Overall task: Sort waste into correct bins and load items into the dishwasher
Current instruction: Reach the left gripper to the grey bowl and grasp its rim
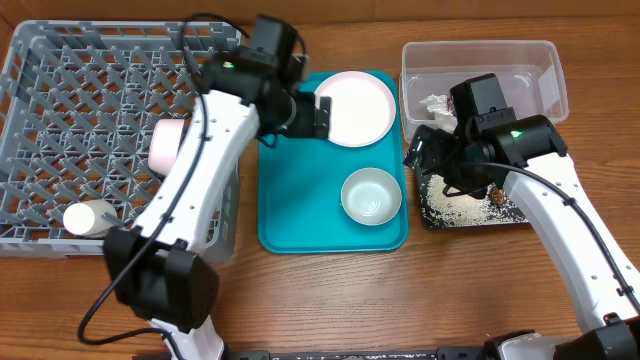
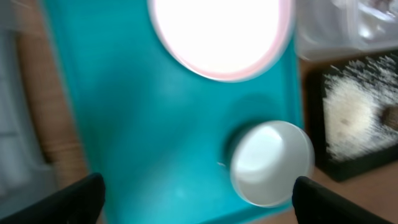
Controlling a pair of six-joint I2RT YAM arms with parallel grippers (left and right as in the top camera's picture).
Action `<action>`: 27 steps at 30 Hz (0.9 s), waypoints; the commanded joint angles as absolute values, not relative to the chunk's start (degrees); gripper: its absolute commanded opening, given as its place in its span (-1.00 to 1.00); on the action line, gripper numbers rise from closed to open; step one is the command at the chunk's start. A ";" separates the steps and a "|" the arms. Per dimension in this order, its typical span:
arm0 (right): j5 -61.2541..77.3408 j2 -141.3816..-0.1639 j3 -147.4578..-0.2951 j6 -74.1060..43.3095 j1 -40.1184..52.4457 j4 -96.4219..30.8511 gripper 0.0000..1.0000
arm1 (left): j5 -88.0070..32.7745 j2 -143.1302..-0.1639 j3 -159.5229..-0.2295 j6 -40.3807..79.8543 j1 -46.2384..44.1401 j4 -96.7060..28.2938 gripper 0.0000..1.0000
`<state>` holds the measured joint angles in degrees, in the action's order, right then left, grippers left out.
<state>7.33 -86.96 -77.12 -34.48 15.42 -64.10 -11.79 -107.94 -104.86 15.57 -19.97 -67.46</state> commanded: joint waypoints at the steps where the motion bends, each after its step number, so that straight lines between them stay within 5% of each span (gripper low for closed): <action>1: 7.62 -86.15 -77.23 -34.30 15.46 -63.88 1.00 | -16.32 -111.74 -101.43 19.64 -23.09 -67.20 0.70; 22: 7.62 -86.15 -77.23 -34.30 15.46 -63.61 1.00 | -7.31 -126.30 -97.71 26.41 -31.68 -63.75 -0.03; 27: 7.62 -86.15 -77.23 -34.28 15.46 -63.64 1.00 | -9.34 -128.07 -97.71 26.44 -31.90 -63.81 -0.73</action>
